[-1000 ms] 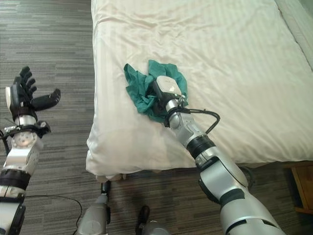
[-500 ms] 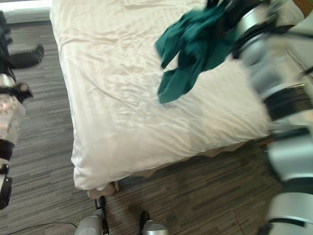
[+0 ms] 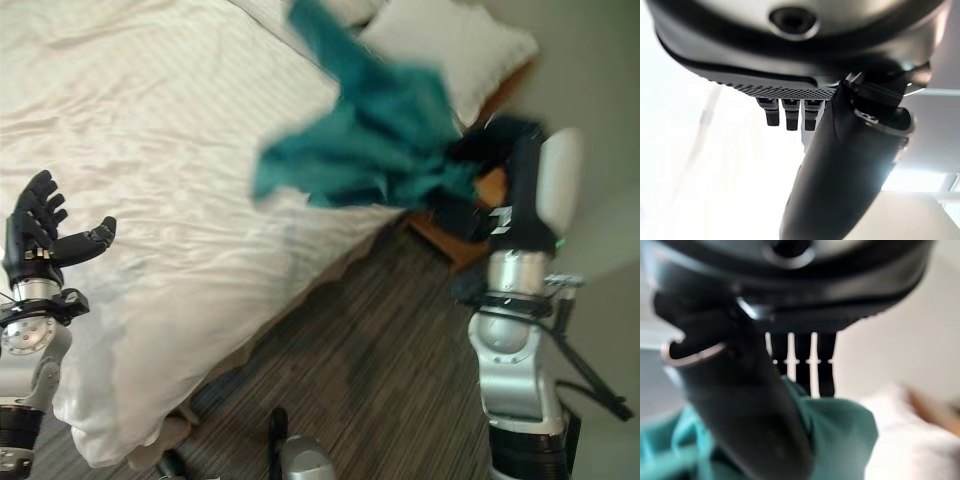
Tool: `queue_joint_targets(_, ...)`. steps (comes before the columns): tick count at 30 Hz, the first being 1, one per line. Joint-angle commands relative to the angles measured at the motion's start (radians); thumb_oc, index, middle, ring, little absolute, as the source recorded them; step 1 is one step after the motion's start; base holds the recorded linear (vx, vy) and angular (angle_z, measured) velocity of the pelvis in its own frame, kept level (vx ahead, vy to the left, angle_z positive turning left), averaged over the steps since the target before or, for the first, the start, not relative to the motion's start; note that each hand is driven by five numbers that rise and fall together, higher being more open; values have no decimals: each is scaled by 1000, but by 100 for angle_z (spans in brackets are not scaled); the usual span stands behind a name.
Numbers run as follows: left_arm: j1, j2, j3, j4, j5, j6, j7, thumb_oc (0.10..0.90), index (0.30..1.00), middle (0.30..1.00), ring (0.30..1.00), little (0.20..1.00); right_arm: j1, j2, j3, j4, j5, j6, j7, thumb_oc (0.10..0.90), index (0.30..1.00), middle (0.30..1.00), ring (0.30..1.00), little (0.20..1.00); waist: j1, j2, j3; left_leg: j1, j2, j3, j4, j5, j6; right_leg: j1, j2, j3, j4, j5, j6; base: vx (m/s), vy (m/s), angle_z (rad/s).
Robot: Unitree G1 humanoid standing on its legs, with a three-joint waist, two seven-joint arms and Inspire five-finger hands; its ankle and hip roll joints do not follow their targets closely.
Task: Pick up bed clothes into laundry basket.
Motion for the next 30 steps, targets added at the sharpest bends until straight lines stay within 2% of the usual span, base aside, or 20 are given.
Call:
queue_joint_targets(1,-40,61,97,-137,103,-93,14,800,900,900,900,900,-23,29,-15,-126,73,-157,-13,400,300,300,300,300,-3,12,-132,38,37,121,35,-60,15,145,-113,-56,72,-55,96,-378,-21,-146)
queue_joint_targets(2,-4,35,117,-162,107,-105,29,800,900,900,900,900,2,79,25,-124,95,-172,5,400,300,300,300,300,12,24,-149,37,62,207,60,-43,12,195,-177,-136,46,-4,111,-368,-13,-169)
queue_joint_targets(4,-9,25,98,-174,113,-114,37,800,900,900,900,900,4,96,74,-132,97,-188,14,400,300,300,300,300,20,41,-156,34,84,247,82,-13,-11,221,-192,-124,-39,39,127,-163,-80,-270)
queue_joint_targets(8,-47,30,61,-154,138,-118,49,800,900,900,900,900,11,75,90,-144,97,-198,13,400,300,300,300,300,22,65,-163,56,124,286,92,21,-42,220,-155,-99,-114,22,124,-66,-156,-209)
queue_joint_targets(10,-130,54,19,-203,156,-128,64,800,900,900,900,900,-13,23,100,-161,82,-206,9,400,300,300,300,300,3,106,-175,54,186,309,132,73,-91,240,-75,-65,-234,-26,106,-47,-294,-146)
queue_joint_targets(11,-92,39,28,-328,150,-160,32,800,900,900,900,900,-13,21,75,-159,66,-206,-25,400,300,300,300,300,16,114,-160,41,213,308,157,92,-109,247,-51,-57,-256,-42,93,-72,-254,-173)
queue_joint_targets(14,49,-4,40,-404,101,-199,-42,800,900,900,900,900,4,-6,29,-181,20,-210,-39,400,300,300,300,300,22,126,-135,36,303,297,255,154,-177,282,36,-3,-325,-89,53,13,-208,-134)
queue_joint_targets(16,69,-60,-34,-443,115,-179,-58,800,900,900,900,900,5,-25,37,-172,-14,-211,-55,400,300,300,300,300,35,139,-100,17,350,190,339,264,-228,286,79,55,-339,-116,32,29,-81,-91)
queue_joint_targets(17,74,-66,-68,-450,124,-169,-60,800,900,900,900,900,3,-31,48,-161,-25,-206,-56,400,300,300,300,300,42,143,-96,14,336,93,353,257,-224,274,89,81,-342,-117,25,-8,-80,-108)
queue_joint_targets(18,74,-65,-96,-448,136,-165,-63,800,900,900,900,900,15,-37,56,-163,-38,-209,-64,400,300,300,300,300,58,143,-89,-11,310,-21,388,224,-189,259,97,98,-348,-99,17,7,-67,-110)
queue_joint_targets(19,73,-65,-97,-447,136,-165,-63,800,900,900,900,900,15,-37,55,-163,-38,-209,-64,400,300,300,300,300,57,144,-91,-15,311,-24,390,223,-189,258,98,96,-348,-99,17,-57,-65,-127)
queue_joint_targets(20,79,-77,-123,-440,157,-167,-60,800,900,900,900,900,46,-54,70,-168,-74,-210,-63,400,300,300,300,300,80,133,-81,-26,210,-256,415,117,-141,233,90,183,-346,-81,20,-59,9,-165)
queue_joint_targets(22,81,-91,-173,-426,179,-160,-55,800,900,900,900,900,91,-69,96,-168,-116,-204,-65,400,300,300,300,300,86,142,-69,-21,113,-509,435,21,-106,193,92,290,-344,-63,38,-25,93,-239)
queue_joint_targets(23,79,-92,-174,-425,180,-161,-55,800,900,900,900,900,91,-69,96,-169,-116,-203,-65,400,300,300,300,300,86,141,-71,-25,110,-509,432,27,-103,188,90,289,-344,-59,38,22,111,-162)
queue_joint_targets(24,76,-94,-200,-417,191,-153,-53,800,900,900,900,900,103,-78,103,-171,-128,-198,-67,400,300,300,300,300,88,138,-63,-44,77,-585,424,1,-98,177,89,332,-346,-52,46,0,43,-71)
queue_joint_targets(26,71,-97,-213,-413,201,-151,-49,800,900,900,900,900,112,-82,107,-176,-135,-196,-67,400,300,300,300,300,91,137,-59,-56,43,-641,404,-36,-91,170,92,368,-351,-46,52,27,70,-82)
queue_joint_targets(27,51,-106,-249,-394,216,-143,-42,800,900,900,900,900,111,-90,140,-169,-146,-192,-61,400,300,300,300,300,108,134,-48,-71,-72,-763,329,-132,-75,148,104,469,-355,-24,62,28,78,-115)
queue_joint_targets(28,51,-106,-249,-394,216,-143,-42,800,900,900,900,900,111,-90,139,-169,-146,-192,-61,400,300,300,300,300,110,134,-48,-70,-72,-762,329,-132,-75,147,104,470,-355,-24,62,54,171,-230)
queue_joint_targets(29,4,-121,-336,-351,202,-130,-66,800,900,900,900,900,90,-117,193,-138,-175,-185,-40,400,300,300,300,300,126,154,-49,-51,-174,-883,196,-204,-24,116,143,569,-345,-23,67,41,111,-211)
queue_joint_targets(30,1,-122,-338,-348,202,-132,-66,800,900,900,900,900,91,-118,190,-139,-175,-185,-40,400,300,300,300,300,130,156,-48,-47,-171,-881,190,-203,-25,115,145,572,-344,-23,67,52,165,-227)
